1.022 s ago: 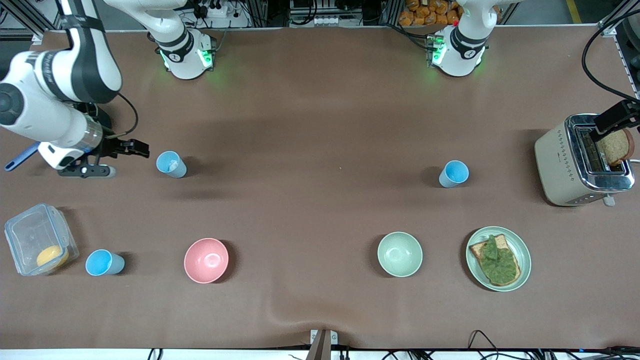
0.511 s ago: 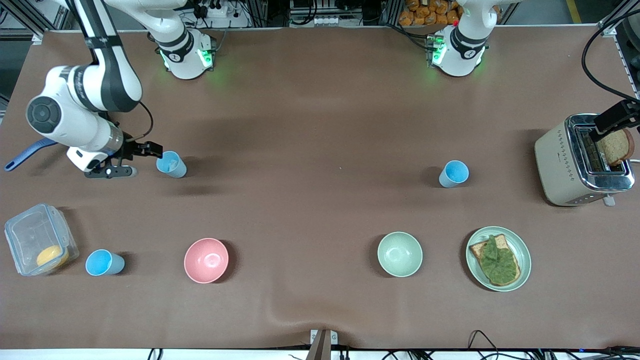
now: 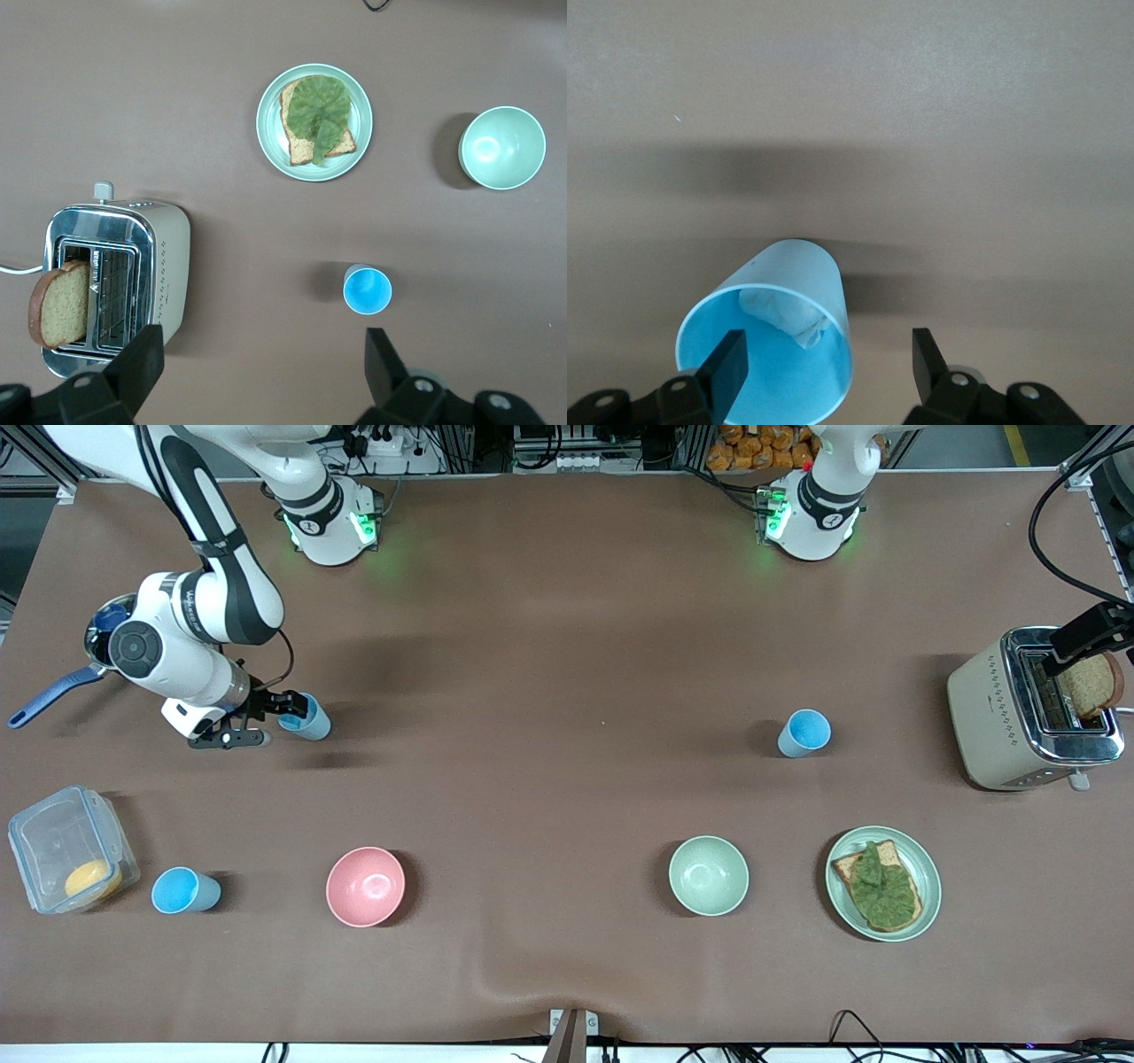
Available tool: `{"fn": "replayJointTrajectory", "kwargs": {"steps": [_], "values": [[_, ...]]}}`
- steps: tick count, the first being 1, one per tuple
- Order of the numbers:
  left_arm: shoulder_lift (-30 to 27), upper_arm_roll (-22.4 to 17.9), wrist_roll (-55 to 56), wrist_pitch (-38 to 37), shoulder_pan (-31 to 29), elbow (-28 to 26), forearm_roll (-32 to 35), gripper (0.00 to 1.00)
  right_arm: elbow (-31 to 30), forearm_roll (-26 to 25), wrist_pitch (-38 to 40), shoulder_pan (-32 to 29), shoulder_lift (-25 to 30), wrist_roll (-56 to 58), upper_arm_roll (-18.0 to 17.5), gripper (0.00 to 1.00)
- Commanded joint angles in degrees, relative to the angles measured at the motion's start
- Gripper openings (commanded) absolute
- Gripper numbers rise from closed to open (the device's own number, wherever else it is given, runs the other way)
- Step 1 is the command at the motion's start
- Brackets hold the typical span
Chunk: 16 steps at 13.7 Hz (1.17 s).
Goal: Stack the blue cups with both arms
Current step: 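Close the right gripper on the blue cup and lift it, then carry the cup to the table middle while the left gripper starts reaching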
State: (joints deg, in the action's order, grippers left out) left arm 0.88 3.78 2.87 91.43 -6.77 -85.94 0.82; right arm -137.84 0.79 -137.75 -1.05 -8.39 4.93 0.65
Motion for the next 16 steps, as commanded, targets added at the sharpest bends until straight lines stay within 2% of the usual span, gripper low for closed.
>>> {"fn": "replayJointTrajectory", "kwargs": {"steps": [1,4,5,9,11,13,16], "values": [[-0.4,0.2,0.9,0.3,0.1,-0.3,0.7,1.0,-1.1,-0.7,-0.8,-1.0,0.4,0.5,-0.4,0.54],[-0.4,0.2,0.9,0.4,0.1,-0.2,0.8,1.0,-1.1,-0.7,-1.4,-1.1,-0.3,0.5,-0.4,0.11],[-0.4,0.2,0.9,0.3,-0.1,-0.2,0.8,1.0,-1.1,-0.7,-1.3,-1.2,-0.3,0.5,-0.4,0.0],[-0.5,0.2,0.9,0.3,0.0,-0.3,0.8,1.0,-0.1,-0.4,2.9,-0.8,1.7,-0.3,-0.6,0.0],[-0.4,0.2,0.8,0.2,0.0,-0.3,0.8,1.0,2.3,0.3,6.1,1.6,3.2,-1.2,-0.6,0.0],[-0.4,0.2,0.8,0.2,0.0,-0.3,0.8,1.0,7.3,0.4,11.0,5.3,3.1,-7.2,-0.7,0.0],[-0.4,0.2,0.8,0.3,0.0,-0.3,0.8,1.0,19.3,2.1,19.4,16.0,0.0,-22.5,-0.6,0.0]]}}
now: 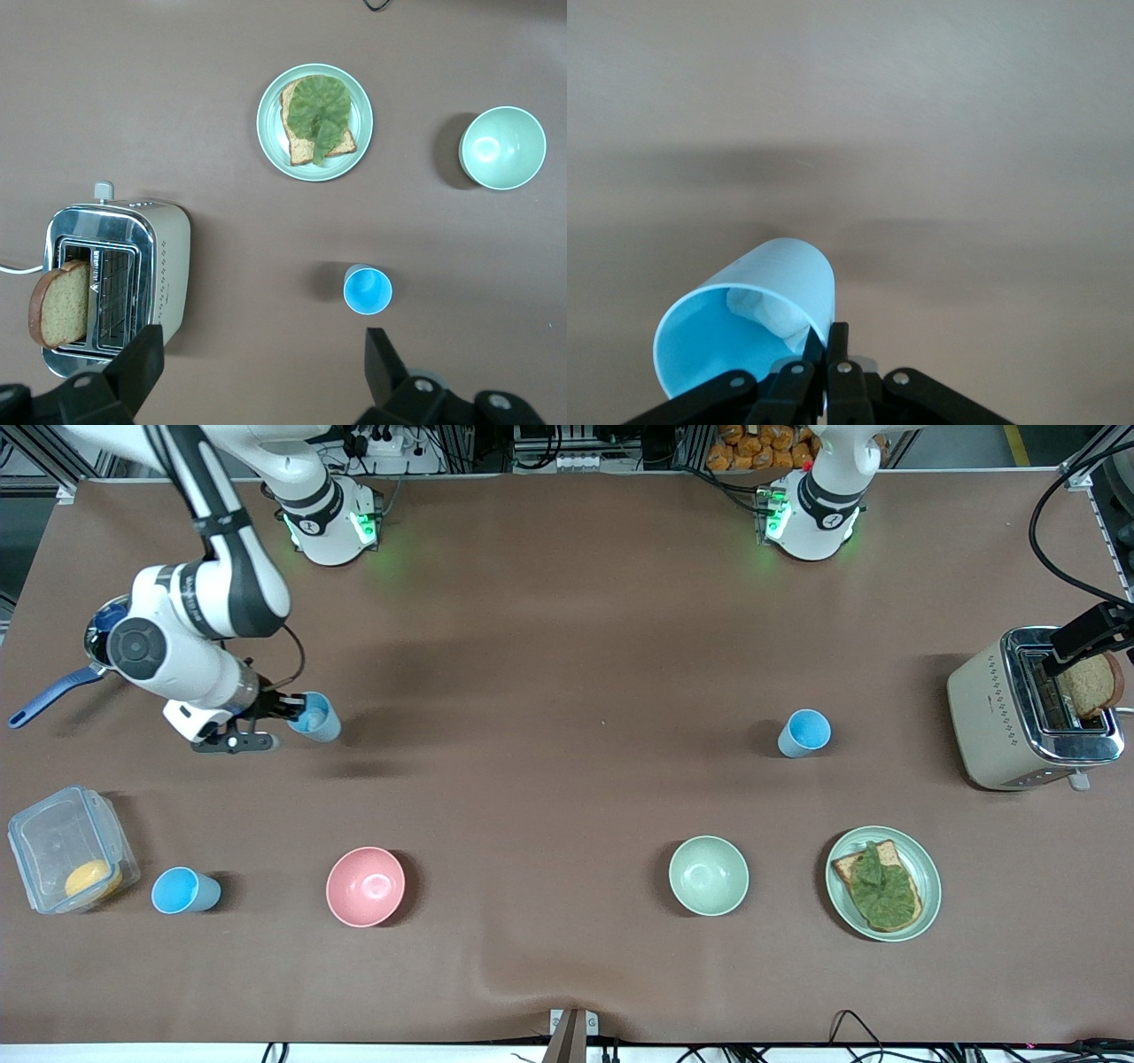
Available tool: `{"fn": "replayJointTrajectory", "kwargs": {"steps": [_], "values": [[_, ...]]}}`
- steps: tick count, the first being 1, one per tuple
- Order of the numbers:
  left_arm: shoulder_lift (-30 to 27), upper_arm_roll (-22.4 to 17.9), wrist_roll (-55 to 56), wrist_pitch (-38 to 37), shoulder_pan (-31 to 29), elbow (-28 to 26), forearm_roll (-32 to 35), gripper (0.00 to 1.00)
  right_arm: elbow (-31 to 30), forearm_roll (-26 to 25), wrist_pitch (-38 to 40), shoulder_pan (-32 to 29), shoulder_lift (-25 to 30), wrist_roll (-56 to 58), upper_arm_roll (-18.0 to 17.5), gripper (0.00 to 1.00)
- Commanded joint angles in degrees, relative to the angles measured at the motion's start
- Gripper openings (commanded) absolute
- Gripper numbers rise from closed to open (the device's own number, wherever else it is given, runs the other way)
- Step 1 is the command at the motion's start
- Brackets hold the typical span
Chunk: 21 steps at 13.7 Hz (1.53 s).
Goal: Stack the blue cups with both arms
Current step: 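Carry the cup to the table middle while the left gripper starts reaching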
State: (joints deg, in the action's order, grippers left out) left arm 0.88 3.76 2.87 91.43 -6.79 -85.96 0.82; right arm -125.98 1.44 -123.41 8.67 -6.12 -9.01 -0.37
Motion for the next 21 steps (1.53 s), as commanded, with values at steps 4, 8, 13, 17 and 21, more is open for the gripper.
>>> {"fn": "replayJointTrajectory", "kwargs": {"steps": [4,8,13,17,21], "values": [[-0.4,0.2,0.8,0.3,0.0,-0.3,0.8,1.0,21.3,11.5,6.9,16.3,-11.0,-18.2,0.5,0.0],[-0.4,0.2,0.6,0.3,0.0,-0.3,0.8,1.0,29.6,13.0,1.2,24.8,-18.0,-26.6,0.5,0.0],[-0.4,0.3,0.8,0.2,0.6,-0.3,1.3,1.0,38.1,11.3,1.7,34.6,-28.1,-38.8,0.8,0.0],[-0.4,0.2,0.6,0.3,0.9,-0.2,1.2,1.0,37.6,9.1,3.2,36.0,-30.1,-39.2,0.8,0.0],[0.0,2.3,0.6,0.2,1.8,-0.3,1.3,1.0,37.4,9.4,1.7,35.9,-30.9,-39.9,0.8,0.0]]}}
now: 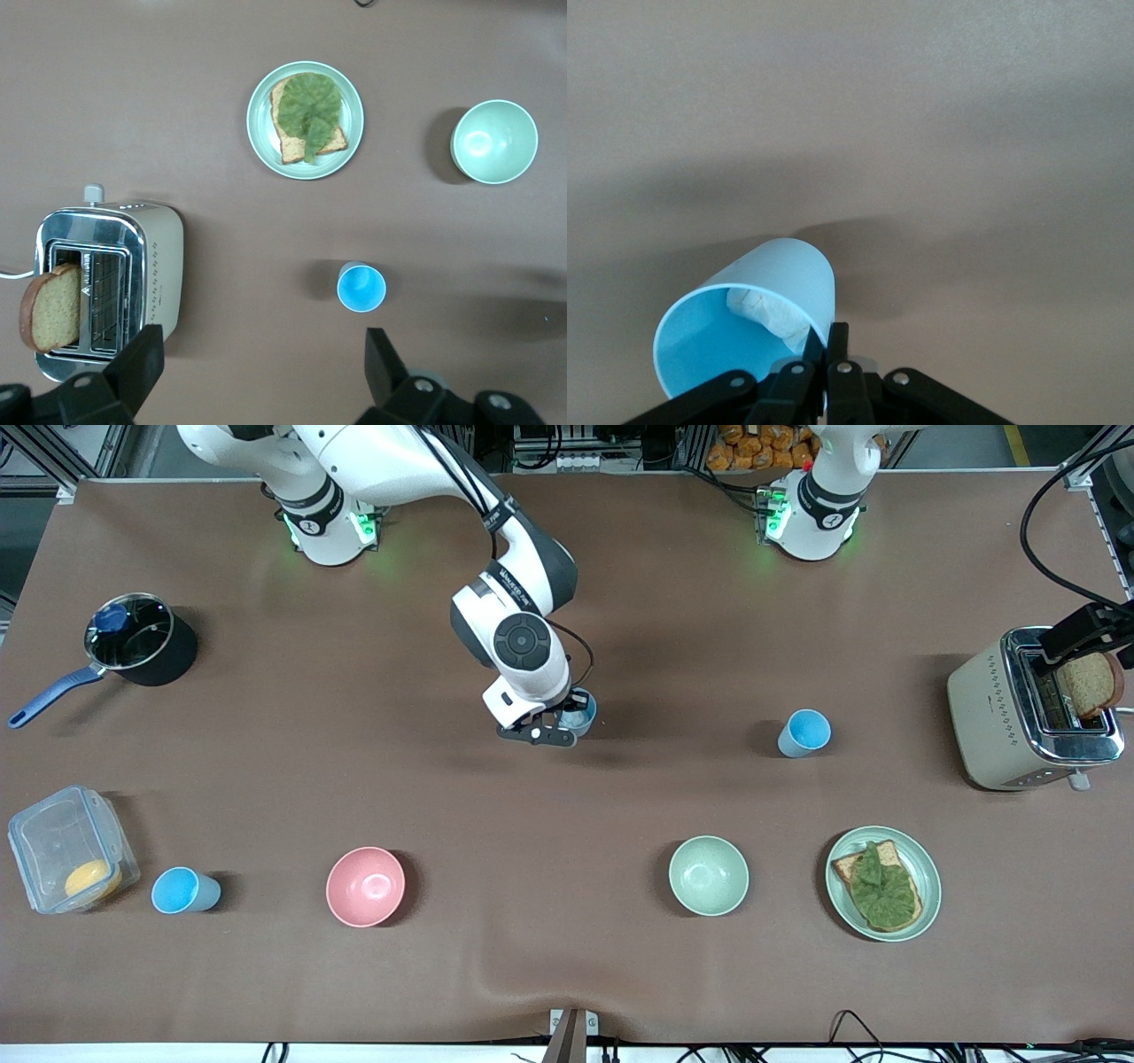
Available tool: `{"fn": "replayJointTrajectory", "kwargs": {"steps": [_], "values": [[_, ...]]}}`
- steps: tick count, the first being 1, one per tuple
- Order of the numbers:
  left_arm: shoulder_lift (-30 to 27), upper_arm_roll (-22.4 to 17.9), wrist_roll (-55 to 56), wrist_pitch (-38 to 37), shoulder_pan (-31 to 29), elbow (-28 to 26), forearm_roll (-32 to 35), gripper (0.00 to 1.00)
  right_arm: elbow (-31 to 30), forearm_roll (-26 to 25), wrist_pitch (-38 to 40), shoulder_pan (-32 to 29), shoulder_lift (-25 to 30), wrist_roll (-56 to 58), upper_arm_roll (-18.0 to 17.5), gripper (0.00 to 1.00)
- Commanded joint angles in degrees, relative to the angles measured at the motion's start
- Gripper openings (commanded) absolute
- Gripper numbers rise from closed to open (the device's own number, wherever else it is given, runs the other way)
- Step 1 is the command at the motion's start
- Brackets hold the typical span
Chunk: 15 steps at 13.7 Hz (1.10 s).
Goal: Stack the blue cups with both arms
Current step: 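Carry the cup to the table middle while the left gripper starts reaching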
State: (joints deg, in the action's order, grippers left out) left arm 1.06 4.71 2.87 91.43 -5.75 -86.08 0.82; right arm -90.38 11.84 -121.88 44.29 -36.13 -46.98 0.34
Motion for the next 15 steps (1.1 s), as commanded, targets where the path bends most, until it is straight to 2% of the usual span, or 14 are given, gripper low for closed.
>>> {"fn": "replayJointTrajectory", "kwargs": {"steps": [1,3,4,5,6,7,9,10,12,15], "values": [[-0.1,1.9,0.7,0.2,0.7,-0.1,1.4,1.0,1.8,-1.0,-0.1,0.4,-1.1,-1.9,0.1,0.0],[1.3,2.0,0.6,0.2,0.6,-0.1,1.0,1.0,1.7,-1.1,-1.1,0.4,-1.5,-1.9,0.1,0.0],[2.4,1.9,0.9,0.2,0.7,-0.1,0.8,1.0,1.6,-1.4,-1.1,0.4,-1.7,-1.8,0.2,0.1],[3.0,2.0,1.9,0.2,0.7,-0.2,0.8,1.0,1.2,-1.5,-1.1,0.5,-1.8,-1.8,0.2,0.32],[3.5,2.0,3.3,0.2,0.7,-0.3,0.7,1.0,0.8,-1.5,-1.1,0.5,-1.8,-1.8,0.2,0.46],[3.7,2.1,4.0,0.2,0.8,-0.3,0.6,1.0,0.8,-1.5,-1.1,0.5,-1.8,-1.9,0.2,0.54],[4.9,2.8,6.1,0.2,2.7,-1.1,0.9,1.0,0.9,-1.5,-1.0,0.4,-1.5,-1.9,0.3,0.88],[6.7,2.8,9.1,0.2,3.8,-0.8,1.3,1.0,1.2,-1.5,-0.6,0.1,-1.0,-1.8,0.4,0.95],[8.9,2.9,13.3,0.2,5.2,-0.8,1.4,1.0,1.3,-1.5,0.5,-0.7,2.1,-1.5,0.5,1.0],[11.1,3.0,13.7,1.5,5.8,-0.4,0.8,1.0,1.3,-1.7,7.4,-3.8,8.9,0.6,0.5,1.0]]}}
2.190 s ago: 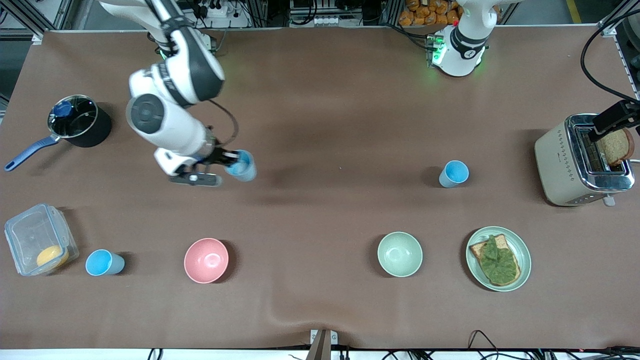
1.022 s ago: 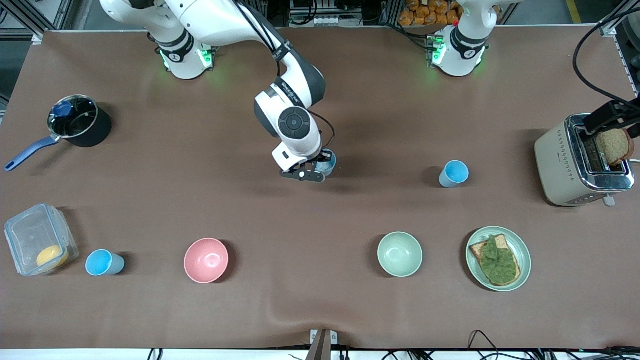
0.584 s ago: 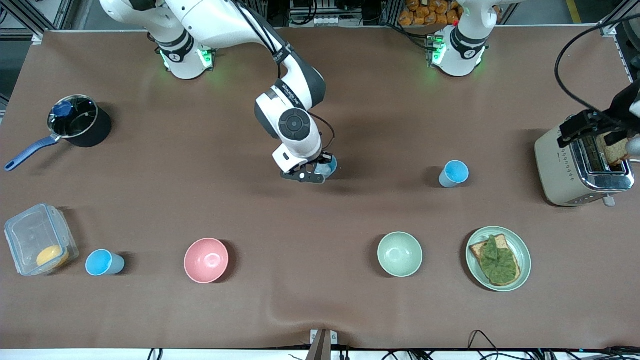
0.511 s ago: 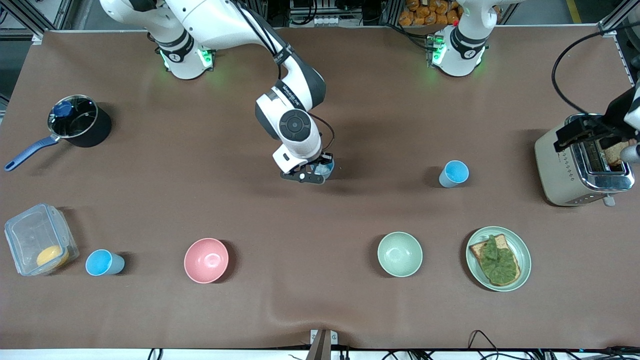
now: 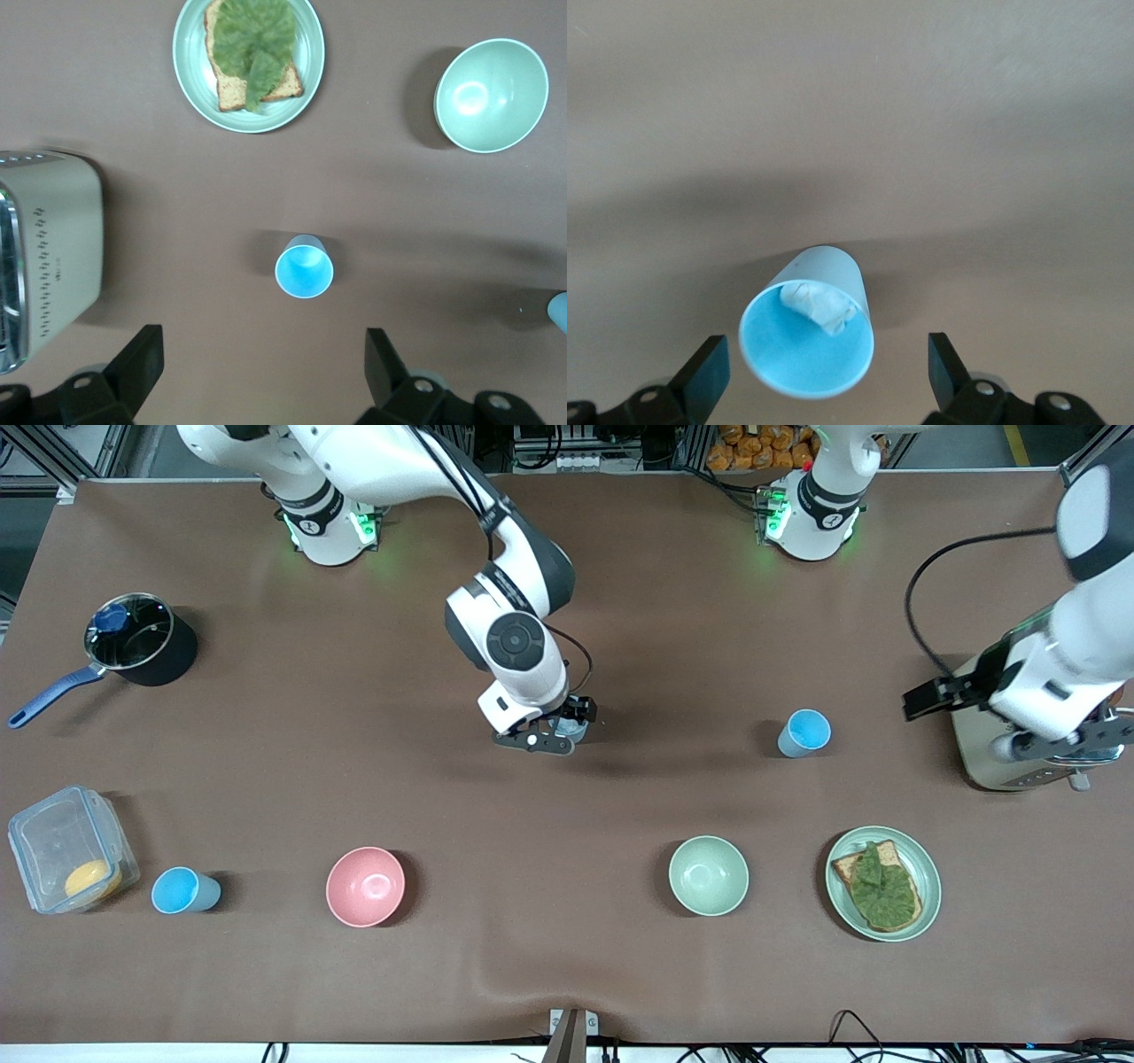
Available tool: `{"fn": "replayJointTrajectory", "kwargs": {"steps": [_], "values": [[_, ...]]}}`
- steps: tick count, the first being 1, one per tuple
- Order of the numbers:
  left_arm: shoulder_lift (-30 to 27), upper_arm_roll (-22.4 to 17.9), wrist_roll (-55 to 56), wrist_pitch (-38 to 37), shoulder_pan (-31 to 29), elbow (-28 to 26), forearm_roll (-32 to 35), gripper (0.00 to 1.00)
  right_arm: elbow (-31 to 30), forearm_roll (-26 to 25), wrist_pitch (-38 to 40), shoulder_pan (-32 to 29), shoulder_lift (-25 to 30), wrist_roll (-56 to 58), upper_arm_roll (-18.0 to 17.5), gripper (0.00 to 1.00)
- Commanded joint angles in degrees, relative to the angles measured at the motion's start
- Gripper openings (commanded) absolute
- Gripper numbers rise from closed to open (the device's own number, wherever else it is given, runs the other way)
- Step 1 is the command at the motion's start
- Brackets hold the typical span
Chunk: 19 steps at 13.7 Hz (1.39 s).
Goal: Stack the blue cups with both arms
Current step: 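Carry the cup to the table middle while the left gripper starts reaching, then open the right gripper and withdraw while the left gripper nears the cup, then lower the left gripper around the other light-blue cup near the toaster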
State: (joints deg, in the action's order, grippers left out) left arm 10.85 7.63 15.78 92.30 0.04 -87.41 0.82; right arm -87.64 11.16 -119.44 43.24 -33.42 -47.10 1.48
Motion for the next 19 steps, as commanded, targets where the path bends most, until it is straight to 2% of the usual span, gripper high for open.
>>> {"fn": "replayJointTrajectory", "kwargs": {"steps": [1,4,8,12,14,17,19], "values": [[2.2,0.0,1.1,0.9,0.1,1.2,0.5,1.0,-1.6,-1.1,8.6,-4.3,9.0,2.7,-0.6,1.0],[3.0,0.2,7.7,3.4,0.7,1.2,0.5,1.0,-1.9,-1.5,17.5,-12.4,16.1,8.2,-0.7,1.0],[5.1,0.3,9.6,5.2,2.3,0.8,0.5,1.0,-1.8,-5.4,18.0,-21.9,19.5,13.1,-0.6,1.0],[3.7,0.3,8.0,10.4,2.4,-3.5,-2.1,1.0,-3.1,-5.7,18.3,-32.2,26.0,28.2,0.2,1.0],[2.7,0.3,7.8,14.2,2.6,-7.7,-1.8,1.0,-3.2,-6.0,20.0,-36.2,28.1,31.4,0.2,1.0],[-1.6,0.5,7.8,25.1,3.6,-20.3,-1.6,1.0,-3.1,-5.9,26.5,-42.7,31.3,38.1,-0.4,1.0],[-2.2,0.6,8.0,29.7,4.2,-24.9,-1.8,1.0,-3.1,-6.0,28.3,-43.9,32.5,39.6,0.0,1.0]]}}
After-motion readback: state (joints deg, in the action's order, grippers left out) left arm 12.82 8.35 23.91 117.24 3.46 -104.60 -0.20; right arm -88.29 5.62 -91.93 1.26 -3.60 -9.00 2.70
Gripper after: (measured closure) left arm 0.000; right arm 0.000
